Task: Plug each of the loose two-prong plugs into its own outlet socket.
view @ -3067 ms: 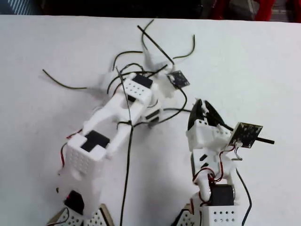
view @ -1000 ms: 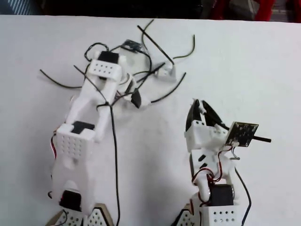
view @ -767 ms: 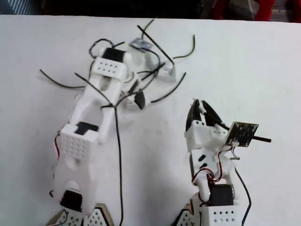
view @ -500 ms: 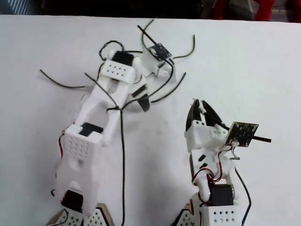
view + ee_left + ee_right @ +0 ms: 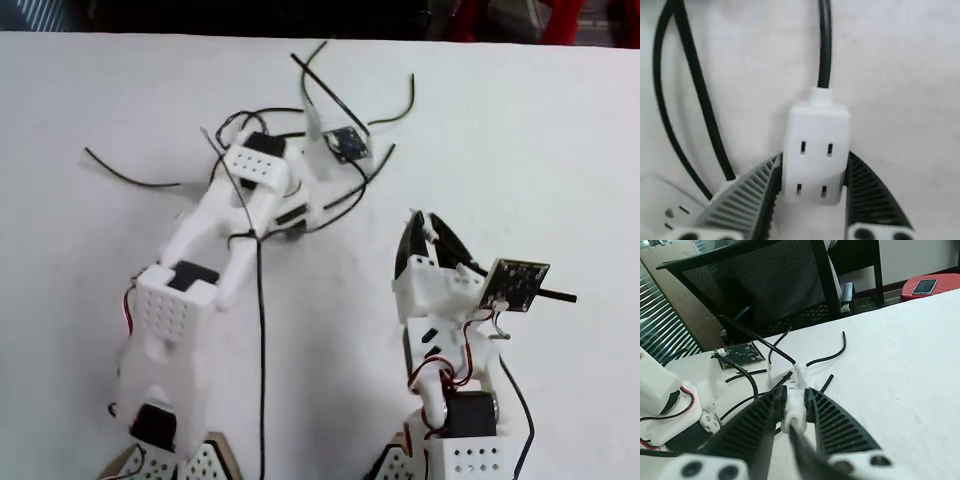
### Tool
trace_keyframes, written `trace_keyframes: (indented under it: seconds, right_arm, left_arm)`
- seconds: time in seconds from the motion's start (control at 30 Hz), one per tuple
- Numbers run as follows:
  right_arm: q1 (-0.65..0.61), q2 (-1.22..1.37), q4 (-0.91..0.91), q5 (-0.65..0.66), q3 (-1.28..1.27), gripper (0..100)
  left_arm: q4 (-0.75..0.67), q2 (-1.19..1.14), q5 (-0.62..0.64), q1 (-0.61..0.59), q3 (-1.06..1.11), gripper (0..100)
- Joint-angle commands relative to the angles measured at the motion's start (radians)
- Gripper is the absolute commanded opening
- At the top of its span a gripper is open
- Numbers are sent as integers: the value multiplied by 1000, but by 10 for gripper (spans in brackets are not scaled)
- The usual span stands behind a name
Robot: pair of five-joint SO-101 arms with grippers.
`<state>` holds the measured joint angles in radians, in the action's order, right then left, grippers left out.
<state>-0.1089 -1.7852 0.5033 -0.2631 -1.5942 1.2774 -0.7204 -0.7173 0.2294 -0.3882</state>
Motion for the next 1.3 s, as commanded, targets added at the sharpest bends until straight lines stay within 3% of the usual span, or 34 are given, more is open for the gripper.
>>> trace_keyframes:
  seconds: [0.0, 0.2, 0.43, 0.73, 1.03, 1.27]
  right_arm:
    - [-10, -8, -13, 14, 14, 17]
    - [-10, -8, -13, 14, 14, 17]
    - [-10, -8, -13, 14, 14, 17]
    - [-7, -8, -13, 15, 14, 17]
    - [-8, -8, -13, 15, 14, 17]
    - [-8, -8, -13, 15, 14, 17]
  left_arm:
    - [123, 33, 98, 59, -34, 116]
    - [261, 35, 351, 166, -126, 136]
    - [359, 45, 333, 254, -138, 191]
    - [377, 189, 362, 246, -129, 196]
    - [336, 203, 359, 232, -51, 196]
    - [319, 194, 370, 180, -132, 195]
